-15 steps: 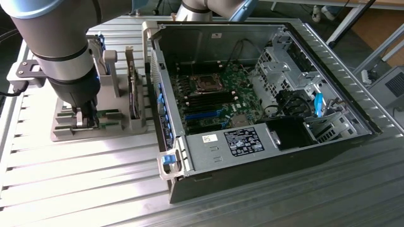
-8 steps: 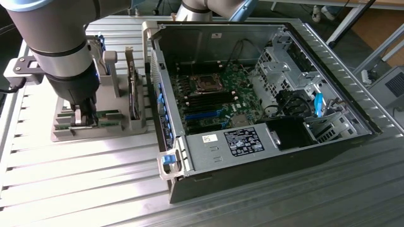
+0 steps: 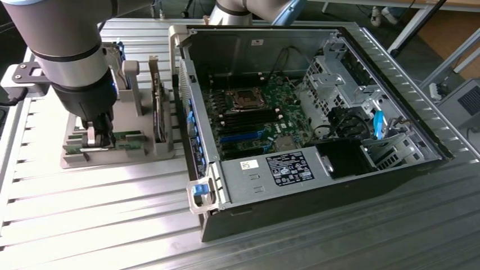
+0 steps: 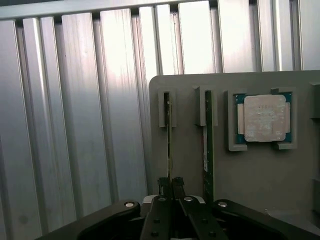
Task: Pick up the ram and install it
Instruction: 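Pick up the ram and move it above insertion slot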
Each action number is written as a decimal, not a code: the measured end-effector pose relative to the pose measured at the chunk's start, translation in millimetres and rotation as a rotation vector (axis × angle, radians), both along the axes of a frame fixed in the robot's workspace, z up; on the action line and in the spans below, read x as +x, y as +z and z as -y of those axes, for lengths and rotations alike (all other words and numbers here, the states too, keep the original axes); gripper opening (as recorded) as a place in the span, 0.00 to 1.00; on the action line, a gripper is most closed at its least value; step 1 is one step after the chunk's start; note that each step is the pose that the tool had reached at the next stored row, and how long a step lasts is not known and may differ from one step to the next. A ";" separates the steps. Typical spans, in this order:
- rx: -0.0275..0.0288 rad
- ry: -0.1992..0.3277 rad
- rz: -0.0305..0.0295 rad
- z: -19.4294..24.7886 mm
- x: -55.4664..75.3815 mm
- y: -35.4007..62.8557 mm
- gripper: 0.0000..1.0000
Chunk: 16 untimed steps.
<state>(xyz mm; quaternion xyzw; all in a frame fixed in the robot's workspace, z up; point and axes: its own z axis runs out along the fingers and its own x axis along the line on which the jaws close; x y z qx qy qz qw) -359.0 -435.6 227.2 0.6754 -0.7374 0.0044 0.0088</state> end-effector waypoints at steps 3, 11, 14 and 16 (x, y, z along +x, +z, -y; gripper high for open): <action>-0.0004 0.000 0.0000 0.0 0.0 2.8 0.11; -0.0006 0.000 0.0002 0.0 0.0 13.1 0.11; -0.0006 0.000 0.0002 0.0 0.0 15.6 0.11; -0.0007 0.000 0.0001 0.0 0.0 16.8 0.11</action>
